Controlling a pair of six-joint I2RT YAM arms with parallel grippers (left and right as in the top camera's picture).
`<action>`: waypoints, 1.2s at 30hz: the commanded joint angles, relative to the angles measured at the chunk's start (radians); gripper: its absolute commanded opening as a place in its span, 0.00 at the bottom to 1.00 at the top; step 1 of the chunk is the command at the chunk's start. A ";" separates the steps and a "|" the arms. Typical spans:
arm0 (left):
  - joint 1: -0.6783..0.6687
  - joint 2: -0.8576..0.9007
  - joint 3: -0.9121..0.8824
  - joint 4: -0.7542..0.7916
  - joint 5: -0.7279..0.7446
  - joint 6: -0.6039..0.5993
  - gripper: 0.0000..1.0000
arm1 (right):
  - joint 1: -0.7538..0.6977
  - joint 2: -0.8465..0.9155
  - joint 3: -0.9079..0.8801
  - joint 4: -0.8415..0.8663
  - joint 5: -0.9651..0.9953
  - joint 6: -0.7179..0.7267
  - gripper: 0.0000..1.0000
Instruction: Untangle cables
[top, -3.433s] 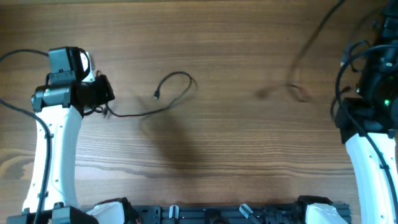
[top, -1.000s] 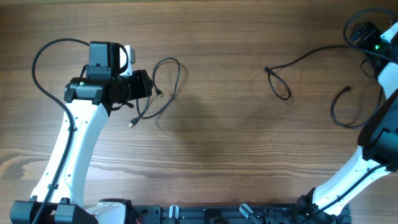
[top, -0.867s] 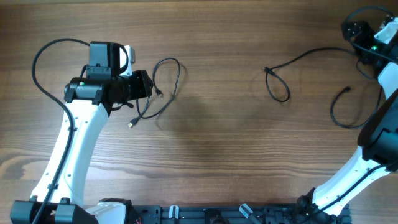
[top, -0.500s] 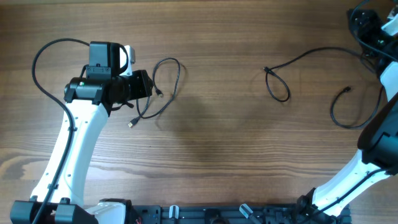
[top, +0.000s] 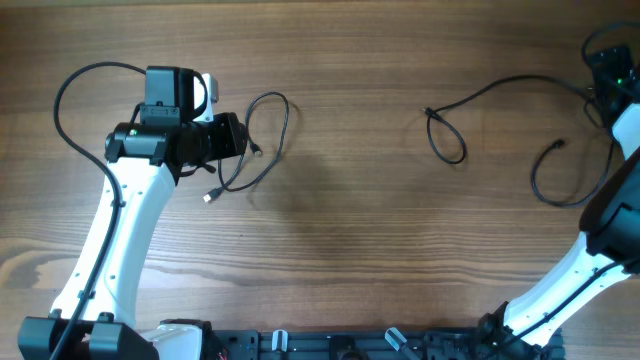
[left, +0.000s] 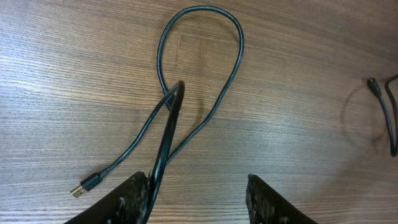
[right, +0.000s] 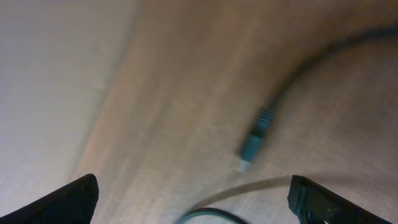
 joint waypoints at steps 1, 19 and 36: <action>-0.005 0.010 -0.005 0.003 0.008 0.006 0.55 | -0.033 0.049 0.016 -0.049 0.050 0.160 1.00; -0.005 0.010 -0.005 0.002 0.009 0.005 0.56 | -0.043 0.072 0.013 0.042 0.165 0.171 1.00; -0.005 0.010 -0.005 0.002 0.009 0.005 0.57 | -0.039 0.168 0.018 0.268 -0.126 0.127 1.00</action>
